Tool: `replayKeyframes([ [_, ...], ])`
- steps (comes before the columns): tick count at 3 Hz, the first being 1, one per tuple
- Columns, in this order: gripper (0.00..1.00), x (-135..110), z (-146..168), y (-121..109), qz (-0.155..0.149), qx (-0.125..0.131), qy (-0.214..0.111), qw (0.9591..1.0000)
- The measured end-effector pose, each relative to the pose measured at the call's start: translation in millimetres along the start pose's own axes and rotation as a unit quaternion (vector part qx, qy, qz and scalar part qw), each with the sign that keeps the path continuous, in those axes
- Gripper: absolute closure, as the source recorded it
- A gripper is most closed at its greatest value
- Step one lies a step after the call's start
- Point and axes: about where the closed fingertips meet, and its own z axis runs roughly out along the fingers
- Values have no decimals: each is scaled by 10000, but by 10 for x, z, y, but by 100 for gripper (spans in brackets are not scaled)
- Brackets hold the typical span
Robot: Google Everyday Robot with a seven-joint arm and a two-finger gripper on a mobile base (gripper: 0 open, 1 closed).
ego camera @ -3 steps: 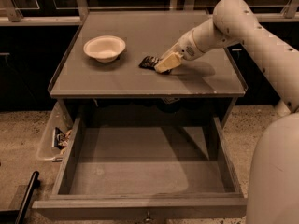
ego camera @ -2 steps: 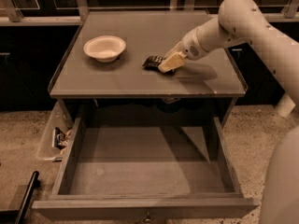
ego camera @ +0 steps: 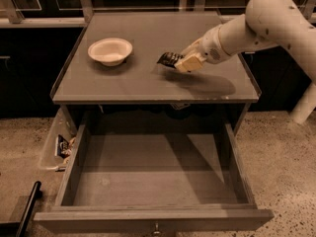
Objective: Place rxbar chocolate into top drawer
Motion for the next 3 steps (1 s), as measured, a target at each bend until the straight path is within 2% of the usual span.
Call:
replayKeyframes([
  [1, 100, 151, -319, 244, -52, 219, 16, 9997],
  [2, 100, 506, -609, 686, 86, 293, 84, 9995],
  [3, 100, 764, -612, 812, 237, 221, 230, 9992],
])
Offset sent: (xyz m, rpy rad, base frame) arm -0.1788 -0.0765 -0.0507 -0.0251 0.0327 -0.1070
